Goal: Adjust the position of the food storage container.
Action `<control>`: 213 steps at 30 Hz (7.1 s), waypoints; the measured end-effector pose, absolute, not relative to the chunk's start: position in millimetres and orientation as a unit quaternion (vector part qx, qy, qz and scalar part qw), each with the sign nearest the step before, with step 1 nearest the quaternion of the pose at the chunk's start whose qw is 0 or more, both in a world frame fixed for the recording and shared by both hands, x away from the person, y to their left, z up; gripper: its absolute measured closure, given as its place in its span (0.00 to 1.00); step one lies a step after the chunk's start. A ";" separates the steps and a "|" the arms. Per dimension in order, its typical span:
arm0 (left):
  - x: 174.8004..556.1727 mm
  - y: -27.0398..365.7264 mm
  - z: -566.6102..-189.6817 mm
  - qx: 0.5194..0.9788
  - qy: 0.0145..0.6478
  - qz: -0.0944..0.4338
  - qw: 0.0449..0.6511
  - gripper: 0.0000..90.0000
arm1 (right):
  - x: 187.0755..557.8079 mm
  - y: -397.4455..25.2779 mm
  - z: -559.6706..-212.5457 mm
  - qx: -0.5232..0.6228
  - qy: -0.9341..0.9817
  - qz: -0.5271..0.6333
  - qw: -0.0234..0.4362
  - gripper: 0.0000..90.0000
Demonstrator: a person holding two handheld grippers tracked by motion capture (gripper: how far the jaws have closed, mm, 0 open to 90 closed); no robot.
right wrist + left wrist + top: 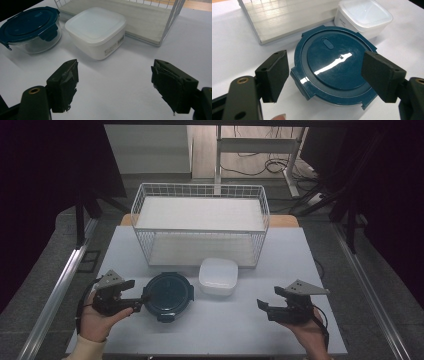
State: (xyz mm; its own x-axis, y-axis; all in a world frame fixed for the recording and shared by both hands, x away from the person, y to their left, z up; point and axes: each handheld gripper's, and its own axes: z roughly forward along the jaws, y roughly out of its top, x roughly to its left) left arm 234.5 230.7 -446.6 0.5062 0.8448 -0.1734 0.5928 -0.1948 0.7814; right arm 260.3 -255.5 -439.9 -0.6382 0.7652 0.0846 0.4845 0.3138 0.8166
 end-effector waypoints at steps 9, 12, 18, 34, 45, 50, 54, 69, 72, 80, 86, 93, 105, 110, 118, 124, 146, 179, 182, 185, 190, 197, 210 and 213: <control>232.9 230.1 -444.2 0.760 0.469 0.149 0.425 0.25 | 260.5 -257.8 -441.4 0.401 0.794 0.429 0.157 0.27; 231.8 230.5 -443.6 0.760 0.468 0.148 0.427 0.26 | 261.1 -258.5 -440.6 0.400 0.794 0.430 0.155 0.27; 234.9 231.0 -439.8 0.751 0.475 0.151 0.434 0.26 | 260.0 -257.2 -446.0 0.398 0.800 0.426 0.142 0.28; 235.1 229.8 -440.2 0.754 0.471 0.138 0.437 0.27 | 250.6 -259.1 -441.5 0.408 0.796 0.423 0.146 0.30; 246.8 217.3 -414.4 0.772 0.451 0.150 0.422 0.28 | 249.3 -254.9 -445.8 0.405 0.803 0.416 0.138 0.31; 263.2 217.1 -405.7 0.777 0.449 0.152 0.415 0.30 | 250.4 -255.8 -447.5 0.406 0.804 0.412 0.137 0.31; 275.0 217.1 -408.7 0.781 0.452 0.151 0.404 0.33 | 250.2 -256.5 -448.2 0.409 0.803 0.410 0.138 0.31; 329.4 223.6 -437.2 0.808 0.468 0.129 0.334 0.66 | 249.6 -258.6 -451.1 0.418 0.802 0.402 0.142 0.31; 340.4 226.3 -445.2 0.811 0.476 0.112 0.320 0.78 | 249.8 -258.8 -451.9 0.422 0.801 0.401 0.142 0.31; 352.5 226.4 -458.5 0.827 0.469 0.090 0.295 1.00 | 250.0 -261.7 -451.6 0.426 0.798 0.400 0.146 0.31; 355.2 222.2 -464.0 0.838 0.460 0.085 0.281 1.00 | 250.4 -261.8 -452.7 0.427 0.799 0.397 0.146 0.31; 357.9 214.8 -472.3 0.851 0.448 0.076 0.264 1.00 | 250.4 -261.6 -453.2 0.428 0.799 0.397 0.146 0.31; 352.9 207.7 -472.7 0.861 0.434 0.099 0.247 1.00 | 251.0 -259.7 -455.9 0.430 0.800 0.392 0.145 0.31; 350.4 206.0 -472.2 0.864 0.430 0.102 0.242 1.00 | 251.1 -259.3 -456.3 0.430 0.801 0.391 0.145 0.31; 343.8 194.8 -471.7 0.873 0.412 0.101 0.242 1.00 | 251.1 -257.2 -456.9 0.428 0.802 0.390 0.146 0.31; 340.2 189.4 -471.5 0.876 0.404 0.096 0.245 1.00 | 250.7 -257.3 -456.5 0.429 0.802 0.390 0.145 0.31; 326.7 177.6 -473.3 0.885 0.374 0.080 0.268 1.00 | 250.7 -255.1 -457.4 0.425 0.805 0.387 0.146 0.30; 308.7 135.8 -473.5 0.897 0.331 0.055 0.288 1.00 | 250.3 -254.6 -457.7 0.425 0.807 0.385 0.144 0.30; 308.8 136.3 -473.7 0.897 0.331 0.052 0.290 1.00 | 250.1 -254.5 -457.5 0.425 0.806 0.386 0.143 0.30; 310.5 139.4 -473.0 0.894 0.329 0.043 0.302 1.00 | 250.0 -254.7 -457.1 0.423 0.806 0.387 0.145 0.30; 307.7 151.3 -457.3 0.874 0.348 0.062 0.332 0.99 | 248.8 -255.6 -454.6 0.425 0.804 0.390 0.146 0.30; 278.0 161.8 -430.1 0.855 0.352 0.114 0.364 0.74 | 248.3 -255.7 -453.0 0.423 0.803 0.394 0.147 0.30; 241.4 180.7 -436.2 0.810 0.425 0.106 0.389 0.31 | 245.8 -252.0 -449.3 0.417 0.803 0.399 0.146 0.29; 237.9 186.1 -443.2 0.806 0.436 0.101 0.388 0.31 | 245.2 -250.3 -448.5 0.417 0.803 0.401 0.143 0.29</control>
State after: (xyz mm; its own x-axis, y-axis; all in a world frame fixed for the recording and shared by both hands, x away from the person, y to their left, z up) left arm 237.9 186.1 -443.2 0.5997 0.7808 -0.1751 0.6234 -0.3186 0.7141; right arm 245.2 -250.3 -448.5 -0.6114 0.7845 0.1042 0.5546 0.3308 0.7636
